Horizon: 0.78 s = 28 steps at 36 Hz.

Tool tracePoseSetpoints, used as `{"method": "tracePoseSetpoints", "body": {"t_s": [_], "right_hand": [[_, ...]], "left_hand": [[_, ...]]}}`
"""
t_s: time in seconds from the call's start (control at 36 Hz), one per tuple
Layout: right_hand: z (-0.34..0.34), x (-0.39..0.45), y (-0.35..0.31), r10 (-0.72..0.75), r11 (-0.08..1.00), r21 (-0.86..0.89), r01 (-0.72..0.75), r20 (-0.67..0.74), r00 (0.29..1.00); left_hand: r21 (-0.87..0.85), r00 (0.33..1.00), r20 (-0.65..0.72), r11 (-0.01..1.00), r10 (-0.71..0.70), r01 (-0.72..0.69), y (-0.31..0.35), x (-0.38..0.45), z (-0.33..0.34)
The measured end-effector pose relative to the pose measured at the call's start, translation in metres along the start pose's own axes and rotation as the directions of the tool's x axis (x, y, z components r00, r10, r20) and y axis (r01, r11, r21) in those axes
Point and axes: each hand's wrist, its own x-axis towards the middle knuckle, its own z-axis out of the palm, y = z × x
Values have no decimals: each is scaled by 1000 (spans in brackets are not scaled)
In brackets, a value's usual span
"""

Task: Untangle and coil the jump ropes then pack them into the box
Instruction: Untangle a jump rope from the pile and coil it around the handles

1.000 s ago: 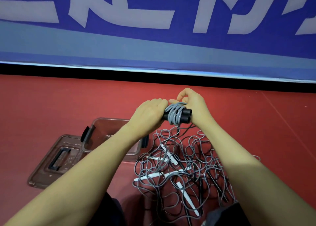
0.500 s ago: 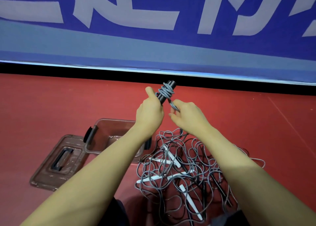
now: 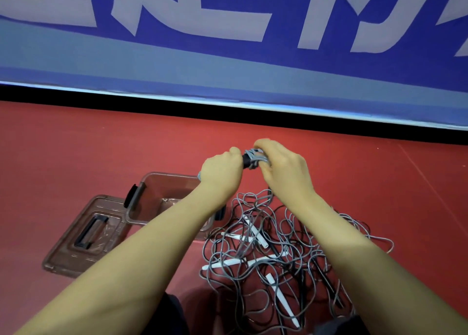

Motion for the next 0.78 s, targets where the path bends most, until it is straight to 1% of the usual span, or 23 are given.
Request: {"method": "tracePoseSetpoints", "body": {"t_s": [0.03, 0.08, 0.11, 0.14, 0.25, 0.33, 0.39, 0.42, 0.44, 0.5, 0.58, 0.64, 0.69, 0.72, 0.78], "right_hand": [[0, 1, -1, 94, 993, 69, -92, -15, 995], [3, 4, 0, 274, 940, 197, -278, 50, 960], [4, 6, 0, 332, 911, 237, -339, 67, 941], [5, 8, 1, 377, 890, 245, -384, 77, 923], [4, 17, 5, 494, 850, 143, -507, 117, 861], [4, 21, 12, 540, 822, 109, -559, 162, 826], [5, 23, 17, 546, 811, 115, -574, 207, 812], [6, 23, 19, 538, 812, 117, -572, 229, 811], [4, 23, 21, 524, 819, 115, -562, 249, 814], [4, 24, 23, 491, 835, 109, -539, 292, 821], [3, 24, 23, 475, 830, 141, -540, 330, 816], [2, 25, 21, 479, 825, 150, -544, 323, 816], [-1, 24, 18, 461, 837, 158, -524, 312, 831], [-2, 23, 16, 441, 854, 143, -499, 309, 843], [-6, 21, 8, 384, 905, 62, -421, 309, 870]], "left_hand": [[24, 1000, 9, 999, 23, -23, 0, 0, 0], [71, 997, 23, 995, 68, -70, 0, 0, 2], [98, 995, 30, 991, 94, -96, 0, 1, 3], [126, 991, 40, 983, 127, -131, -1, 1, 4], [257, 950, 48, 916, 308, -310, -5, 1, 5], [290, 914, 28, 872, 404, -394, -7, 0, 5], [272, 883, -75, 861, 464, -430, -13, 1, 7], [237, 848, -149, 851, 508, -468, -17, 1, 7], [202, 813, -207, 836, 545, -509, -20, 1, 8], [142, 708, -361, 786, 607, -602, -25, 1, 8], [69, 598, -521, 728, 609, -682, -26, 0, -2], [-6, 606, -578, 739, 547, -673, -27, 0, -8], [-143, 693, -558, 769, 458, -623, -25, -6, -11], [-237, 749, -535, 781, 392, -578, -24, -9, -13], [-443, 839, -473, 751, 268, -489, -17, -14, -16]]}}
